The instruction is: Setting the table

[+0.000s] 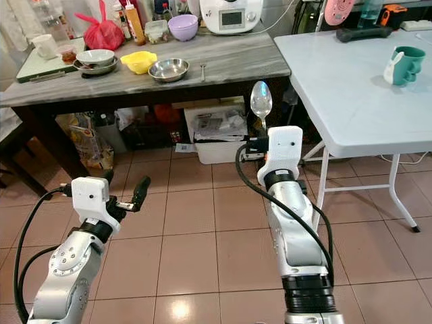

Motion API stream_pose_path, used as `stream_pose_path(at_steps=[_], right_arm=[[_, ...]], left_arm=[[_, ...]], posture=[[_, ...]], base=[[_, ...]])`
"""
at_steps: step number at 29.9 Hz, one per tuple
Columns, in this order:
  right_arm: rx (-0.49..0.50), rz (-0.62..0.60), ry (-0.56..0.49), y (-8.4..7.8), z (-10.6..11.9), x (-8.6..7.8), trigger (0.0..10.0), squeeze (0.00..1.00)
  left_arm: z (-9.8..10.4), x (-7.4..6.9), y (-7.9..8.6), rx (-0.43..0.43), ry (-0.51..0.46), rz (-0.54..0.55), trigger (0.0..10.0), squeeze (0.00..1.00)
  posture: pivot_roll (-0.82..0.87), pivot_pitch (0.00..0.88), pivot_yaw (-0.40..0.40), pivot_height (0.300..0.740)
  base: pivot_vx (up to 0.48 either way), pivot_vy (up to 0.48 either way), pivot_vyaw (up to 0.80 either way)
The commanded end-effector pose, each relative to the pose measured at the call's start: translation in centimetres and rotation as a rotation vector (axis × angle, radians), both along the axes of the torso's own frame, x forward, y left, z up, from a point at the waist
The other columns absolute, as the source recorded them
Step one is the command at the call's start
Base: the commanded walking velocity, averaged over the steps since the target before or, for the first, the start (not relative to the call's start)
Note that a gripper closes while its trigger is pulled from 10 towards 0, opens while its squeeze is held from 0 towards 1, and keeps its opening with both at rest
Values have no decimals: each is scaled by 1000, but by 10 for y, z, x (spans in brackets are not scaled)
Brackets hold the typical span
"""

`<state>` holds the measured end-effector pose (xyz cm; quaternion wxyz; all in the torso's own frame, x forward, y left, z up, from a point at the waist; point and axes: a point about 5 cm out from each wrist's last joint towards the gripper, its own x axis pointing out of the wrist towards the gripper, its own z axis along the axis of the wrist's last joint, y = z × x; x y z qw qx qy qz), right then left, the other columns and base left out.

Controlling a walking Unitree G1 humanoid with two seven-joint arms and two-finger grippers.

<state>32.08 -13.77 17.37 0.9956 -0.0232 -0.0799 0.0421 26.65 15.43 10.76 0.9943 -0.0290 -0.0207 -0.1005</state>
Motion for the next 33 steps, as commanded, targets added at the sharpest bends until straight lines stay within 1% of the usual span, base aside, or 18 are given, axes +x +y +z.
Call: stream_pose_path(at_steps=[1, 15, 33], right_arm=[[1, 12, -27, 5, 7, 2, 10000, 0], [-35, 12, -34, 6, 6, 1, 10000, 0], [-36, 13, -29, 6, 5, 3, 10000, 0]], left_arm=[[2, 1, 3, -1, -12, 4, 10000, 0], [2, 1, -1, -15, -12, -20, 10000, 0], [2, 1, -4, -22, -9, -40, 10000, 0]], posture=[[-120, 51, 99, 740], [-124, 49, 103, 740], [-121, 45, 100, 740]], base=[[416, 0, 0], [476, 0, 0], [480, 0, 0]])
